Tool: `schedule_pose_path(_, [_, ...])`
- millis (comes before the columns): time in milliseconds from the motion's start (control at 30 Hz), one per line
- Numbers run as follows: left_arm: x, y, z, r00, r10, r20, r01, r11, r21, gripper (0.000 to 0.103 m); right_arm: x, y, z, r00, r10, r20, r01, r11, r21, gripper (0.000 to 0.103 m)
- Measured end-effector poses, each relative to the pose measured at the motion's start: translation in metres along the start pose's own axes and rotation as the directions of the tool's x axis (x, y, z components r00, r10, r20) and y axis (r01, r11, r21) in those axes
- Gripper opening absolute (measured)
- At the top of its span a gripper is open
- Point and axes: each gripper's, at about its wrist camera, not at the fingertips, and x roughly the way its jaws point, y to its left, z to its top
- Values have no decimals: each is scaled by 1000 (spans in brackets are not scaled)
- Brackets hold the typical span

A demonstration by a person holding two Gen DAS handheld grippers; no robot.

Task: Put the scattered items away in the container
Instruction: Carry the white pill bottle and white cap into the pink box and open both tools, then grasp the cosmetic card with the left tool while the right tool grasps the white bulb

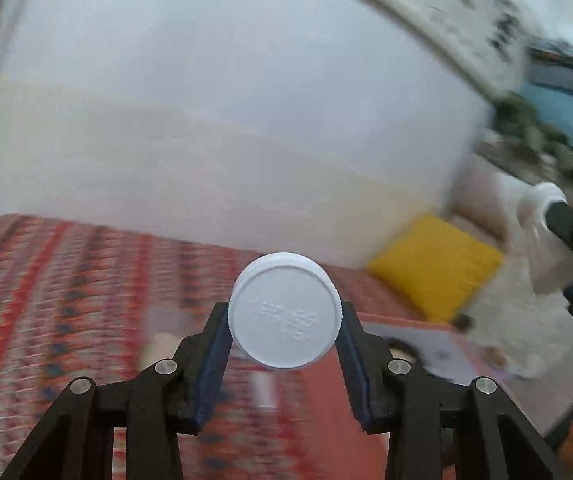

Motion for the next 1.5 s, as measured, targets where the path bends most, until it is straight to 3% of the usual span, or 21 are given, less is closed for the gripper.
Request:
schedule_pose_path(200, [68,-99,2,988,-111,-107,123,985,120,44,-84,-83,34,973,-177,146,169,984,63,61])
schedule_pose_path(400, [155,-178,-3,959,-176,-222,223,953,207,45,-36,-165,31,964,-261,50,256,962,91,62])
schedule_pose_path(433, [169,-188,-4,950,-189,-251,244,947,211,48,-27,-179,30,961,-275,34,271,958,94,62])
schedule_pose_path(467, [187,-195,-8,938,-190,-292,257,942,215,64,-19,-191,29,956,-292,16,289,953,93,67])
schedule_pose_path(500, [201,-201,-12,927,-187,-324,265,939,217,74,-11,-197,29,949,-316,-6,316,946,80,79])
schedule_pose_path(533, [207,-202,-15,925,-173,-338,256,942,217,74,-3,-204,29,940,-340,-28,342,938,67,85])
schedule_pose_path(600, [214,-190,-20,925,-140,-352,221,954,201,74,10,-214,27,924,-376,-63,379,924,42,90])
schedule_pose_path(833, [182,-120,-22,954,-32,-299,77,987,140,77,15,-168,19,958,-277,-70,279,960,17,91])
schedule_pose_path(933, [152,-67,-34,962,51,-267,-19,992,121,85,17,-148,16,969,-234,-74,235,972,6,91])
schedule_pose_path(1100, [119,30,-62,929,219,-298,-189,974,127,85,51,-73,-1,992,-4,-128,6,1000,16,92])
schedule_pose_path(1167, [109,71,-69,910,264,-321,-246,965,96,85,74,-41,-14,978,104,-181,-98,994,42,92])
schedule_pose_path(1267, [102,115,-79,889,299,-348,-297,953,63,85,119,2,-42,935,193,-297,-181,981,66,90])
schedule_pose_path(1300, [102,123,-81,885,305,-352,-303,951,62,85,134,13,-54,923,182,-339,-175,983,53,89])
schedule_pose_path(1433, [112,149,-89,877,319,-359,-314,946,75,85,191,47,-105,871,-13,-491,-51,992,-117,86])
schedule_pose_path(1500, [125,160,-91,876,313,-366,-308,948,74,85,219,62,-129,831,-123,-542,5,977,-214,74])
